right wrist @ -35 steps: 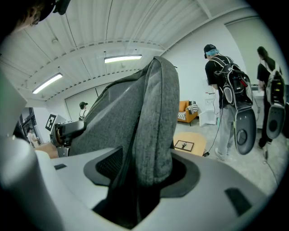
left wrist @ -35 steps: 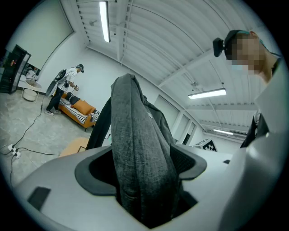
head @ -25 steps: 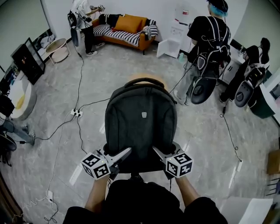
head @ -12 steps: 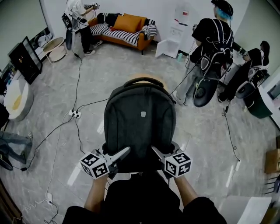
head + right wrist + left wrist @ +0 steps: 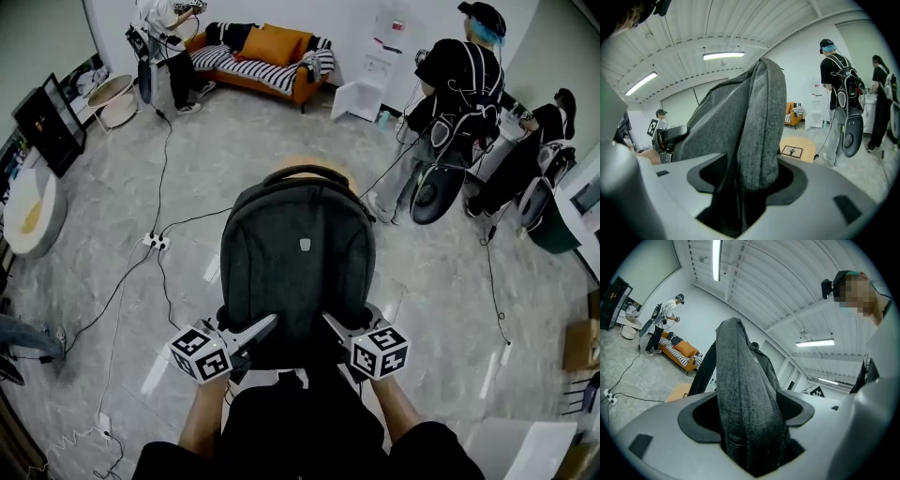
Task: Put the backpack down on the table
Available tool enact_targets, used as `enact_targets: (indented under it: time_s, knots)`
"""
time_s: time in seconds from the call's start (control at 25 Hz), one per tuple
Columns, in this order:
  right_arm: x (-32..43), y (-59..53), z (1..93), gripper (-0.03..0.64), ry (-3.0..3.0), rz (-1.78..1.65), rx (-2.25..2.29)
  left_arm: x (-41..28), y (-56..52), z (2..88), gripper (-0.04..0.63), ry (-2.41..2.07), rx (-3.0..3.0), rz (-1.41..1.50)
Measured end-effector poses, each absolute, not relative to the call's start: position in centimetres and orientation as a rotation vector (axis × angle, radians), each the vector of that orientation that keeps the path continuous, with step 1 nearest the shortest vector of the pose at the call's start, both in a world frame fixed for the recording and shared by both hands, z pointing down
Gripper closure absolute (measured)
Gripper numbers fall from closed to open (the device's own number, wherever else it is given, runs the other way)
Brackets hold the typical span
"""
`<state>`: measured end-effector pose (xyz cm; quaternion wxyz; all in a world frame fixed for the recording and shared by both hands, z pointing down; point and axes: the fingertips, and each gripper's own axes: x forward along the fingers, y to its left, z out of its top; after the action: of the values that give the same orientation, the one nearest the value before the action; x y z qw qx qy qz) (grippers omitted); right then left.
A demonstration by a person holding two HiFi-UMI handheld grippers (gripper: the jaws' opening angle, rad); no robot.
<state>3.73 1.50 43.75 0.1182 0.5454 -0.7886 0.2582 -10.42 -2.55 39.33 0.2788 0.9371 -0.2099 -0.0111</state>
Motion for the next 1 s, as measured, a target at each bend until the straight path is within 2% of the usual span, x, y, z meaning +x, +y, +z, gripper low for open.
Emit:
enact_targets:
  time_s: [0.68, 1.0]
  knots:
    - [7.5, -2.3, 45.2, 0.367, -2.319, 0.811, 1.57, -6.6, -6.4, 40.4, 0.216, -0.582, 2.494, 0.009]
    - [11.9, -7.5, 44.7, 0.368, -2.332, 0.827, 1.53, -2.2, -11.2, 39.9, 0.216, -0.615, 2.476, 0.016]
